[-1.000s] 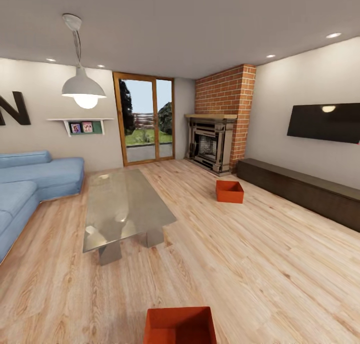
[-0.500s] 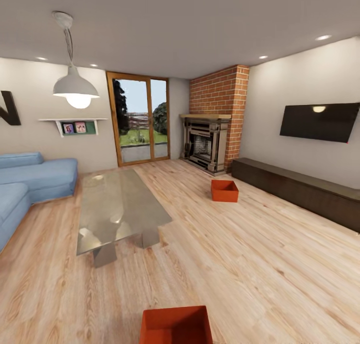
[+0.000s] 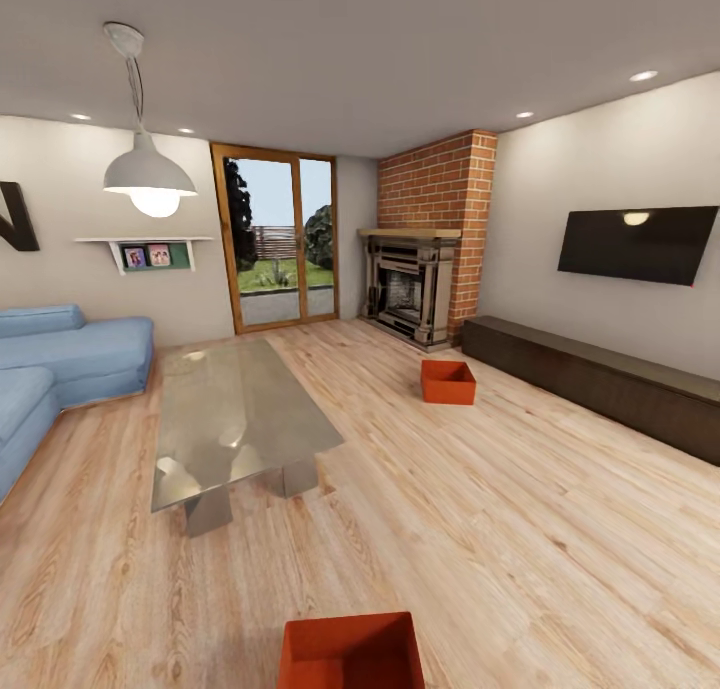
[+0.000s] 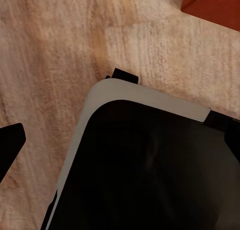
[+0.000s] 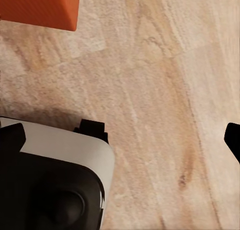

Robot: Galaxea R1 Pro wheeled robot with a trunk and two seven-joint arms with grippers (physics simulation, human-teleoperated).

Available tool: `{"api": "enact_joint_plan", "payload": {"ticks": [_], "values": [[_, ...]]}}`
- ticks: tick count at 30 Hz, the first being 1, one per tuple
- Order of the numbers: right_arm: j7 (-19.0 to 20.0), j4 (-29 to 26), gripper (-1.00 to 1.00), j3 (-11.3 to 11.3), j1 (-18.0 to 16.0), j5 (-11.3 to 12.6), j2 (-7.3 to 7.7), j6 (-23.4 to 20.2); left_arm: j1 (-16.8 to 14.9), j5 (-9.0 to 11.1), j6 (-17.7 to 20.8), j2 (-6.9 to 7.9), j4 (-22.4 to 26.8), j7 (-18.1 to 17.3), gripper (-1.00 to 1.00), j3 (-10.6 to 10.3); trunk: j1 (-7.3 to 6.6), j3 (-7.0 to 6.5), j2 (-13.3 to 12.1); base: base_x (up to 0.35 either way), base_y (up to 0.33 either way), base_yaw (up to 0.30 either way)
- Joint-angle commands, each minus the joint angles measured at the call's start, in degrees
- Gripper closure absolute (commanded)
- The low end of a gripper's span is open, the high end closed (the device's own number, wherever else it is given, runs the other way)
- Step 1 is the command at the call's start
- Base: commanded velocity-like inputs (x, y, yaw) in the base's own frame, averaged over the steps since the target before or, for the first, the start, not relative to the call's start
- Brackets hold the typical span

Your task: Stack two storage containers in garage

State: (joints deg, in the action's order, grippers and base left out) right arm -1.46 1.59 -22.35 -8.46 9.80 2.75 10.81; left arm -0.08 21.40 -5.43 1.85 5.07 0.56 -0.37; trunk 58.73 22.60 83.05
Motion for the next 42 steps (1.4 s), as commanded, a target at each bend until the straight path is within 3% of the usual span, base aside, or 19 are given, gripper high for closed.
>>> {"api": "enact_joint_plan", "payload": {"ticks": [1, 42], "values": [[0.0, 0.2, -1.0, -0.5, -0.1, 0.5, -0.06, 0.3, 0.0, 0.3, -0.1, 0.0, 0.0, 0.1, -1.0, -0.1, 0.0, 0.06, 0.0, 0.0, 0.0, 0.0], [0.1, 0.2, -1.0, -0.7, -0.1, 0.3, 0.22, 0.4, 0.0, 0.0, -0.1, -0.07, 0.4, 0.1, -1.0, -0.4, 0.0, 3.24, 0.0, 0.0, 0.0, 0.016]]}}
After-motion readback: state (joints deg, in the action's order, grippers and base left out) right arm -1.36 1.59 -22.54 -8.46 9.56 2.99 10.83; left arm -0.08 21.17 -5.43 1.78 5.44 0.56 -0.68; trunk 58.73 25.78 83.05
